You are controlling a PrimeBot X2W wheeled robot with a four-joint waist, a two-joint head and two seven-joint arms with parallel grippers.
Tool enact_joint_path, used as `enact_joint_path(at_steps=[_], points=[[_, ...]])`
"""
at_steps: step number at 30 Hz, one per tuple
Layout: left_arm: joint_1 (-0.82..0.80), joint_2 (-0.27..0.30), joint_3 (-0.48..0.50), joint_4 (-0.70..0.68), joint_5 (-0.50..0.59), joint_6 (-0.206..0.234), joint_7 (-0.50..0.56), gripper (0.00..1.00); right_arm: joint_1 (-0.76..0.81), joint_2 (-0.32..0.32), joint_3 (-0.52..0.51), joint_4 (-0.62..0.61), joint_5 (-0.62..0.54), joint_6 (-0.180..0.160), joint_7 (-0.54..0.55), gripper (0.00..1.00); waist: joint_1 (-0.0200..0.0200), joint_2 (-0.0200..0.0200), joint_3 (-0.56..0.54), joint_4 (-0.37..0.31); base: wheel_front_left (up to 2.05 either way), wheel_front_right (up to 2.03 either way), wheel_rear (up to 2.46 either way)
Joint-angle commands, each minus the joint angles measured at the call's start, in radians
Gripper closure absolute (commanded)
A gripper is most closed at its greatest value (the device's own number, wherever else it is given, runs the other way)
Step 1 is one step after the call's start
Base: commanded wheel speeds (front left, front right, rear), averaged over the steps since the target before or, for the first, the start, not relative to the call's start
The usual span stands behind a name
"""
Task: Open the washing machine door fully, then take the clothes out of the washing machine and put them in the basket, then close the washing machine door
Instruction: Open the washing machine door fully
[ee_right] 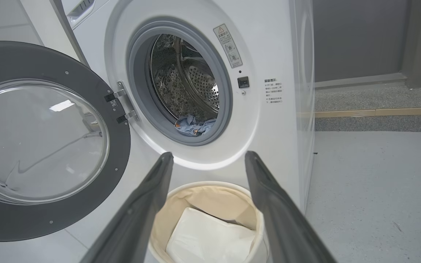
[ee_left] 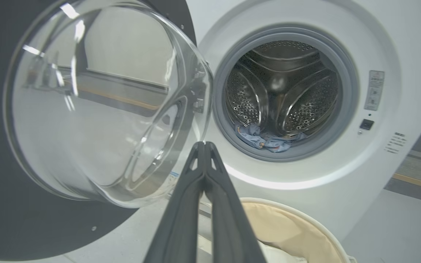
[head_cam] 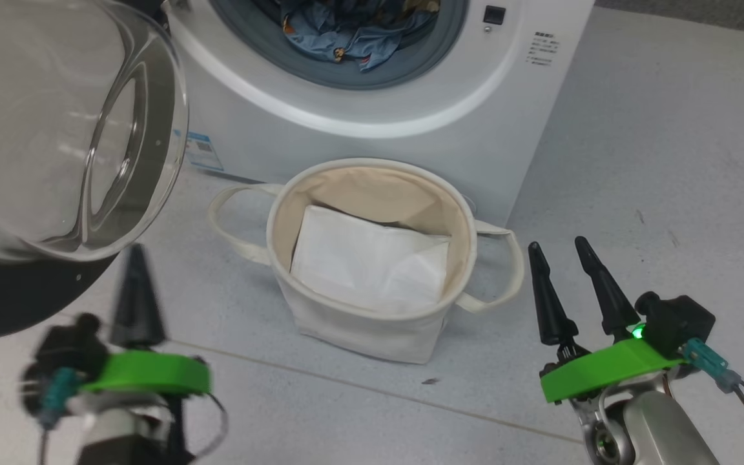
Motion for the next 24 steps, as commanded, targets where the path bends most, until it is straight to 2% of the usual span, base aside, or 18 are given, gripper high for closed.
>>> enact_joint_path(at_steps=[1, 5, 9, 10, 11, 12, 18, 24], points=[[0.005, 0.016, -0.038, -0.042, -0.042, -0.003, -0.005, 1.00, -0.006, 0.007, 0.026, -0.036, 0.010, 0.001, -0.012, 0.00, 0.0000, 0.0000, -0.013, -0.014, 0.00, 0.00, 0.00], [0.027, 0.016, -0.158, -0.041, -0.074, 0.010, -0.003, 1.00, -0.001, 0.007, 0.030, -0.041, 0.011, 0.001, -0.012, 0.00, 0.0000, 0.0000, -0.017, -0.026, 0.00, 0.00, 0.00], [0.034, 0.015, -0.228, -0.027, -0.072, 0.034, -0.001, 0.99, -0.001, 0.007, 0.020, -0.047, -0.014, 0.001, -0.012, 0.00, 0.0000, 0.0000, -0.017, -0.043, 0.00, 0.00, 0.00], [0.034, 0.015, -0.239, -0.022, -0.067, 0.039, -0.001, 0.62, 0.000, 0.007, 0.016, -0.049, -0.016, 0.001, -0.012, 0.00, 0.0000, 0.0000, -0.016, -0.046, 0.00, 0.00, 0.00], [0.034, 0.015, -0.248, -0.017, -0.062, 0.043, -0.001, 0.13, 0.002, 0.007, 0.012, -0.049, -0.015, 0.001, -0.012, 0.00, 0.0000, 0.0000, -0.016, -0.049, 0.00, 0.00, 0.00], [0.033, 0.015, -0.255, -0.012, -0.057, 0.047, -0.001, 0.00, 0.004, 0.007, 0.008, -0.049, -0.016, 0.001, -0.012, 0.00, 0.0000, 0.0000, -0.015, -0.051, 0.00, 0.00, 0.00], [0.030, 0.015, -0.264, 0.005, -0.049, 0.073, -0.003, 0.00, 0.012, 0.007, -0.016, -0.031, -0.013, 0.001, -0.012, 0.00, 0.0000, 0.0000, -0.013, -0.063, 0.00, 0.00, 0.00], [0.043, 0.015, -0.267, -0.001, -0.041, 0.075, -0.005, 0.00, 0.010, 0.007, -0.070, 0.011, -0.006, 0.001, -0.012, 0.00, 0.0000, 0.0000, -0.015, -0.078, 0.00, 0.00, 0.00]])
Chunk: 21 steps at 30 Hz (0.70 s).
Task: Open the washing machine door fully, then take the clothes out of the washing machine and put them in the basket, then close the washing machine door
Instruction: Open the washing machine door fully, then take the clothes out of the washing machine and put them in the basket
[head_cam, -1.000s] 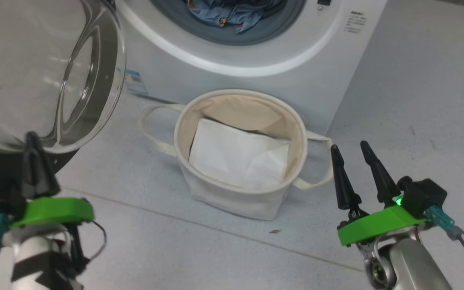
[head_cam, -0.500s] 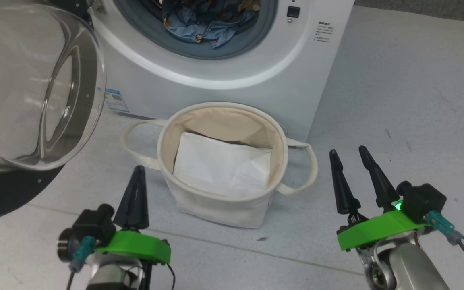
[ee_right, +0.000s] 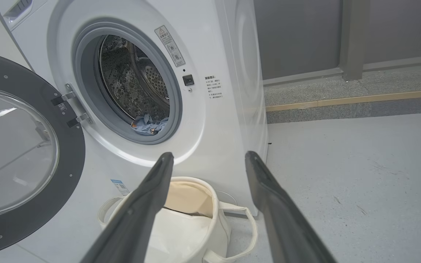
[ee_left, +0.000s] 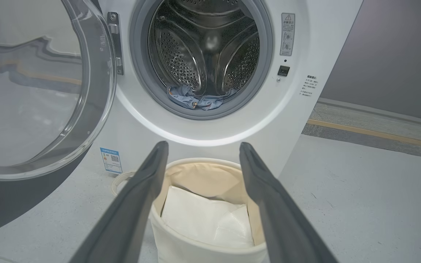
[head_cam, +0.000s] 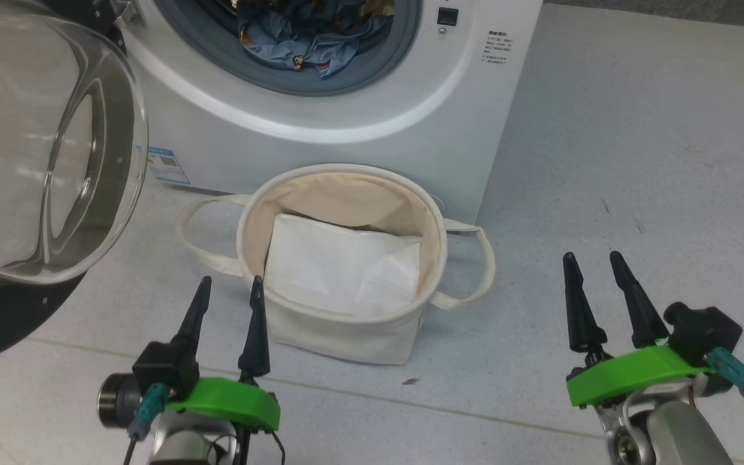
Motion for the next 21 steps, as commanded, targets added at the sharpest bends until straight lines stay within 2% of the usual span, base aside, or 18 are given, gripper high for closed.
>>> enact_joint_path(at_steps=[1, 21], points=[[-0.005, 0.014, 0.028, -0.036, 0.005, 0.000, -0.006, 0.00, -0.016, 0.006, 0.019, -0.025, 0.001, 0.001, -0.012, 0.00, 0.0000, -0.0001, 0.000, -0.002, 0.00, 0.00, 0.00], [0.010, 0.014, 0.013, -0.036, 0.069, 0.026, -0.006, 0.00, -0.029, 0.006, 0.014, -0.007, 0.009, 0.001, -0.012, 0.00, 0.0000, -0.0001, 0.005, -0.013, 0.00, 0.00, 0.00]])
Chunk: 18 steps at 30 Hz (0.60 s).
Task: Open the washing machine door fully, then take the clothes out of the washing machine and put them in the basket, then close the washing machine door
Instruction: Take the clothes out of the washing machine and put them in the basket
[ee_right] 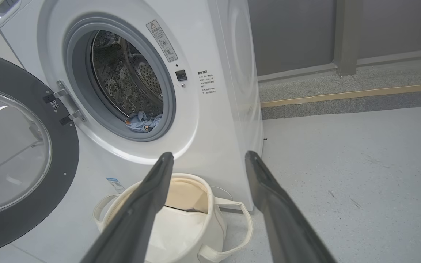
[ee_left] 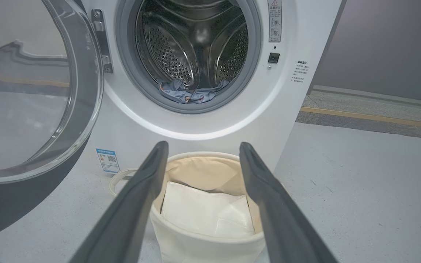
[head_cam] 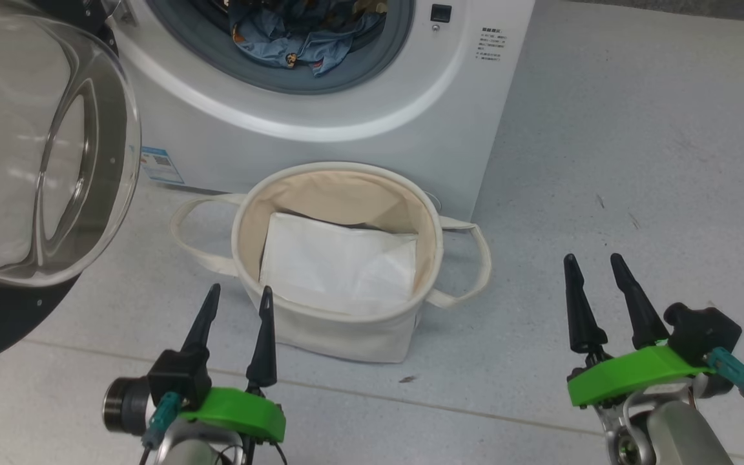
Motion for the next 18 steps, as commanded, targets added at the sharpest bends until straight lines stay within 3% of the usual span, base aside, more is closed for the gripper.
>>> enact_joint_path(at_steps=[1, 9, 18], points=[[-0.013, 0.013, 0.026, -0.027, 0.010, 0.007, -0.006, 0.00, -0.025, 0.006, 0.021, -0.025, 0.008, 0.001, -0.012, 0.00, 0.0000, -0.0001, -0.003, 0.000, 0.00, 0.00, 0.00], [-0.012, 0.013, 0.025, -0.016, 0.007, 0.006, -0.006, 0.00, -0.026, 0.006, 0.026, -0.022, 0.016, 0.001, -0.012, 0.00, 0.0000, -0.0001, -0.008, 0.000, 0.00, 0.00, 0.00], [-0.021, 0.013, -0.007, 0.032, -0.018, -0.031, -0.006, 0.00, -0.028, 0.006, 0.027, -0.015, 0.018, 0.001, -0.012, 0.00, 0.0000, -0.0001, -0.005, 0.000, 0.04, -0.02, -0.01]])
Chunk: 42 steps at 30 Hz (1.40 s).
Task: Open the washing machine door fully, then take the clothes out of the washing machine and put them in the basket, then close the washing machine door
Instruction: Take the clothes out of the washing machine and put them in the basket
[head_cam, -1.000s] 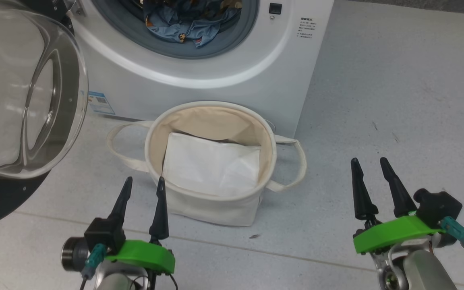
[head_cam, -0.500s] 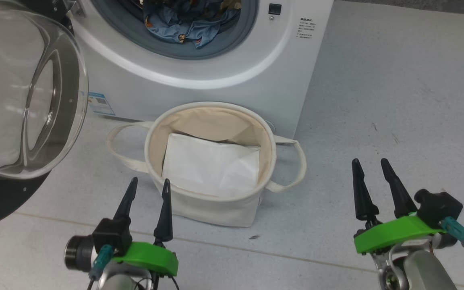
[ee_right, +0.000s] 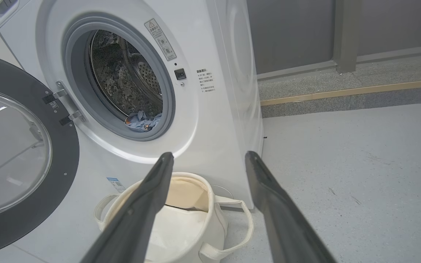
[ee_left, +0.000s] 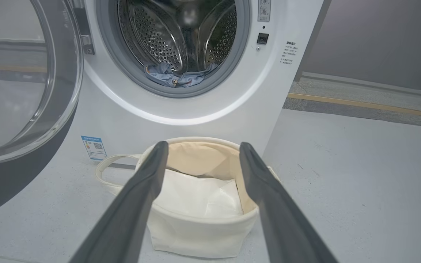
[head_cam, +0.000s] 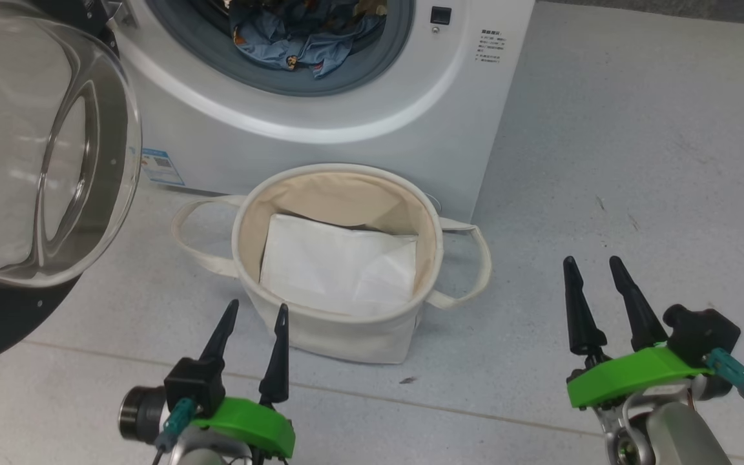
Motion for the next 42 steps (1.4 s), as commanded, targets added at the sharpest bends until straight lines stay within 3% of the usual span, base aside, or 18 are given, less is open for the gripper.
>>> enact_joint_path(at_steps=[1, 24, 42], points=[[-0.022, 0.013, 0.024, -0.022, -0.001, -0.004, -0.006, 0.00, -0.029, 0.005, 0.027, -0.027, 0.007, 0.001, -0.012, 0.00, 0.0000, -0.0001, 0.001, 0.001, 0.38, -0.30, -0.08], [-0.041, 0.014, 0.019, -0.074, 0.038, 0.026, -0.006, 0.00, -0.036, 0.005, 0.043, -0.030, 0.002, 0.001, -0.012, 0.00, 0.0000, -0.0001, 0.036, 0.014, 1.51, -1.31, -0.20], [-0.035, 0.013, 0.017, -0.084, 0.040, 0.030, -0.006, 0.00, -0.030, 0.005, 0.070, -0.054, -0.007, 0.001, -0.012, 0.00, 0.0000, -0.0001, 0.040, 0.030, 0.17, -0.17, 0.00]])
